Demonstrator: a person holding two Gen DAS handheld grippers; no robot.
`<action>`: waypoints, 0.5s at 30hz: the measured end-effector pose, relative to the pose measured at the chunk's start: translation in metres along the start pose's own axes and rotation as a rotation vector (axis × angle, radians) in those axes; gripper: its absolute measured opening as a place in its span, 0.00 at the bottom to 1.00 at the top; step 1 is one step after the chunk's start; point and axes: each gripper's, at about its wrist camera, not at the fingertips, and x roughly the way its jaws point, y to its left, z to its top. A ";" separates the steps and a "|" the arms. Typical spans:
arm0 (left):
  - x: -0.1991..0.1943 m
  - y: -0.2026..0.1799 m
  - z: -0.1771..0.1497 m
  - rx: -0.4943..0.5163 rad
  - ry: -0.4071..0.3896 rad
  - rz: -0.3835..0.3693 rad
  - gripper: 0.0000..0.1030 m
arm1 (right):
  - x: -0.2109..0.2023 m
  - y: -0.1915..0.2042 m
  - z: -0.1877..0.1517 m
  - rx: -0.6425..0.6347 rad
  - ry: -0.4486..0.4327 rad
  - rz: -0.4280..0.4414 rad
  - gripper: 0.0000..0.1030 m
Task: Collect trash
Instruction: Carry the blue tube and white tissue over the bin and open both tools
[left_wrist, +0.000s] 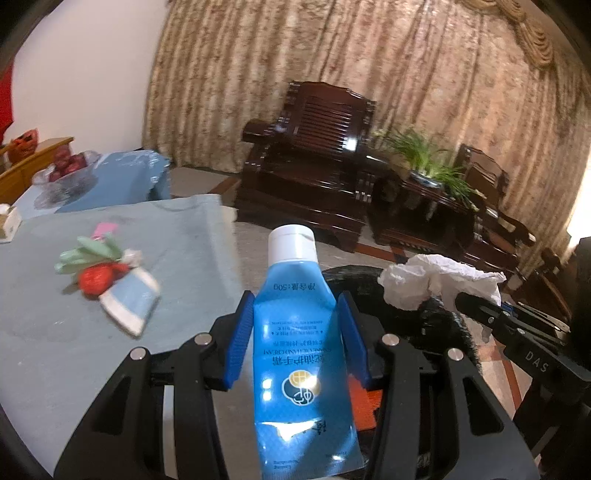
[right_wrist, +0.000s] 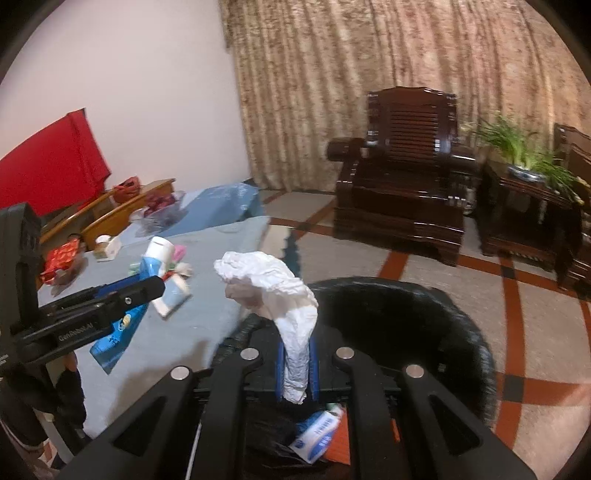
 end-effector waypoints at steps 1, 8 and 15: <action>0.003 -0.004 0.000 0.007 0.002 -0.006 0.43 | -0.002 -0.005 -0.002 0.005 -0.001 -0.012 0.10; 0.036 -0.044 -0.006 0.057 0.031 -0.075 0.43 | -0.009 -0.039 -0.013 0.037 0.007 -0.086 0.10; 0.070 -0.076 -0.014 0.101 0.062 -0.122 0.44 | -0.011 -0.070 -0.029 0.078 0.032 -0.150 0.10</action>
